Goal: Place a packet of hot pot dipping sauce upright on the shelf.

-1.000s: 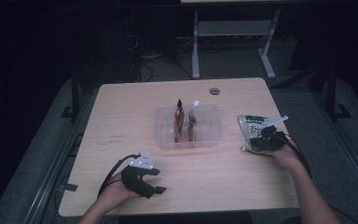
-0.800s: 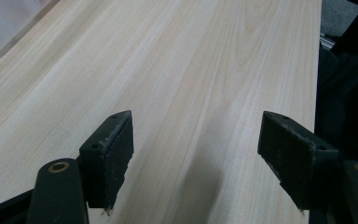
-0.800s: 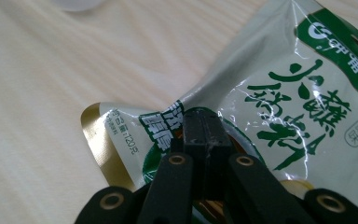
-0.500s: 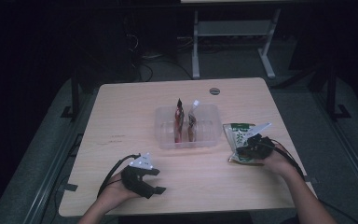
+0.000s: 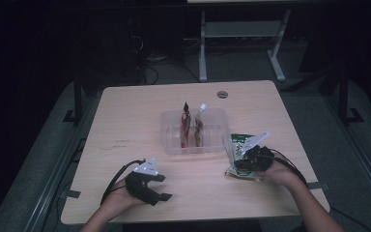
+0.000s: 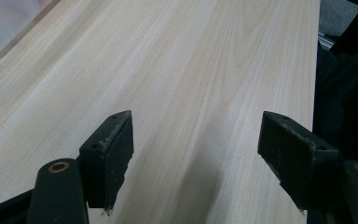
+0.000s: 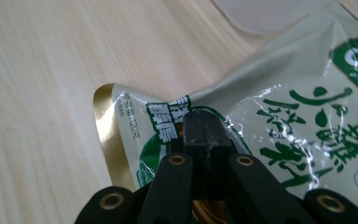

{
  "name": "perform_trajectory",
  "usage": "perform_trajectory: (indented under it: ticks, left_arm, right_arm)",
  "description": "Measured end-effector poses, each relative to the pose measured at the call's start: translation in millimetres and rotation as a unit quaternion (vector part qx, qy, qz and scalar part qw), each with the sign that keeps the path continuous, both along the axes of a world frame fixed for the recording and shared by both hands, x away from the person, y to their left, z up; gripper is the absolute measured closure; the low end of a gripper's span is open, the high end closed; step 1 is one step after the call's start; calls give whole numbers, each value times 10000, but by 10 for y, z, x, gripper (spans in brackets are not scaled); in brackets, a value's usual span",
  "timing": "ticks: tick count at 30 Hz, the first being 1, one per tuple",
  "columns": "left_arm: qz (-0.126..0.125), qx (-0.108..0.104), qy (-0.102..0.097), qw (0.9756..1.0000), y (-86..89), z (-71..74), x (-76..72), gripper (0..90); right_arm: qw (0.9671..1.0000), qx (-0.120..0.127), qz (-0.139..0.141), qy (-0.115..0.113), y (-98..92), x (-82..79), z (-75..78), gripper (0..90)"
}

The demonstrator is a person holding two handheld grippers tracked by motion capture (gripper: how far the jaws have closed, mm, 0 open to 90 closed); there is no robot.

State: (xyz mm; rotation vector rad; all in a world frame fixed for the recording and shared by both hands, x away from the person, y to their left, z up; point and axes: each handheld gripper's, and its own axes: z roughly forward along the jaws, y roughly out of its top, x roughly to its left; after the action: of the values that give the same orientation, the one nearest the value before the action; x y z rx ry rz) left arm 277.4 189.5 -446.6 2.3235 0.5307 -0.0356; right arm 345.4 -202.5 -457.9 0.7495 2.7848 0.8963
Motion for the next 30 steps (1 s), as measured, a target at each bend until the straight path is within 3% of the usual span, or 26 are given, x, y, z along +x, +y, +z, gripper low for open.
perform_trajectory:
  ticks: [8, 13, 18, 19, 20, 21, 22, 24, 25, 26, 27, 30]
  left_arm:
    - [6, -13, 7, 10000, -10, -7, -1, 262]
    - [2, -3, 8, 10000, -11, -9, 0, 262]
    - [-2, -2, -2, 10000, 0, 2, -1, 262]
    - [21, -21, -9, 10000, 10, 2, 1, 262]
    - [21, -21, -9, 10000, 10, 2, 1, 262]
    - [24, -30, 11, 10000, 14, -3, 6, 262]
    - [24, -30, 11, 10000, 14, -3, 6, 262]
    - [4, -16, -5, 10000, 9, -2, 7, 262]
    - [-3, -9, 2, 10000, 2, 0, 1, 262]
    - [-3, -9, 2, 10000, 2, 0, 1, 262]
    - [-1, -13, 6, 10000, -4, -4, 0, 262]
    - [-12, -3, 11, 10000, -6, -10, 6, 262]
  right_arm:
    - [9991, 65, 412, 36, 194, -74, -3, 900]
    - [9955, 86, 938, -52, 460, -143, -12, 900]
    - [9955, 48, 931, -163, 500, -141, 14, 900]
    - [9969, 168, 721, -259, 413, -92, 68, 900]
    - [9969, 168, 721, -259, 413, -92, 68, 900]
    - [9986, 314, 219, -362, 285, -26, 148, 900]
    - [9986, 314, 219, -362, 285, -26, 148, 900]
    - [9976, 464, -278, -441, 118, 71, 194, 899]
    - [9963, 400, -526, -550, -2, 153, 187, 899]
    - [9963, 400, -526, -550, -2, 153, 187, 899]
    - [9946, 320, -794, -593, -126, 229, 166, 900]
    - [9926, 227, -1009, -631, -224, 286, 136, 899]
